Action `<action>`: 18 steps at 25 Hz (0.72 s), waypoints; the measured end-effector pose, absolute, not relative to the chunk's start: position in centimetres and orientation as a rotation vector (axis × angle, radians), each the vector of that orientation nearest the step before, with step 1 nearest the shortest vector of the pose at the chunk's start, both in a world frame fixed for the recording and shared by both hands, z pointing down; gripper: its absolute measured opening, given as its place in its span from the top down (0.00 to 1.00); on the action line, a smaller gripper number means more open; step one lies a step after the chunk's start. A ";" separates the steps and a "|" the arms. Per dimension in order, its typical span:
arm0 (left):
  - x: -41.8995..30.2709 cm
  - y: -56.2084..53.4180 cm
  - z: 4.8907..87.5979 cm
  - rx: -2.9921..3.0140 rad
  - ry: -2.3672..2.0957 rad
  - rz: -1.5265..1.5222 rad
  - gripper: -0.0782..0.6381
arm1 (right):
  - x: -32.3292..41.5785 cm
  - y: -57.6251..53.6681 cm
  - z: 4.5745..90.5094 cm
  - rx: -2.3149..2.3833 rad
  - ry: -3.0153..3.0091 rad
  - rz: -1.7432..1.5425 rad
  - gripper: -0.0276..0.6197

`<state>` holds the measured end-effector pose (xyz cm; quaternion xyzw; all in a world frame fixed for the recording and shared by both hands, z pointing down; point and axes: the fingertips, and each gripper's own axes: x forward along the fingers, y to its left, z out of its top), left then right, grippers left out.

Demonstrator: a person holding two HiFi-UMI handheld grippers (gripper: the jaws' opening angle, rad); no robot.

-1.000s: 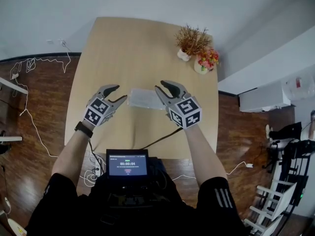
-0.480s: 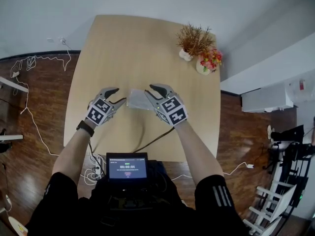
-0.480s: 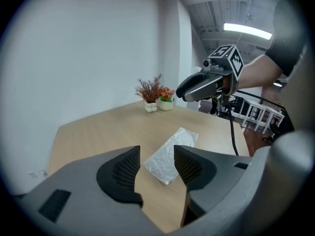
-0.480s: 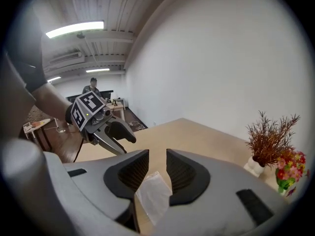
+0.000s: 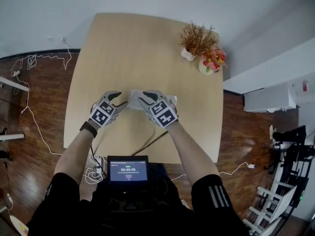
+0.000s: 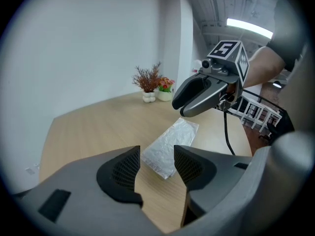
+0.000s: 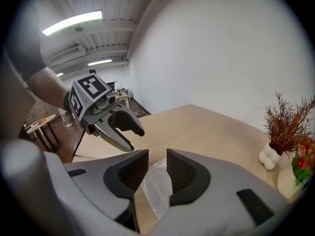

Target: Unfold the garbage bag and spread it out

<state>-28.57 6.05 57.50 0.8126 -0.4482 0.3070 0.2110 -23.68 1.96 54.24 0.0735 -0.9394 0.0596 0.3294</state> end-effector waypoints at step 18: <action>-27.9 6.3 61.8 2.207 -1.178 0.911 0.58 | -25.3 5.2 62.9 0.075 -2.306 0.172 0.73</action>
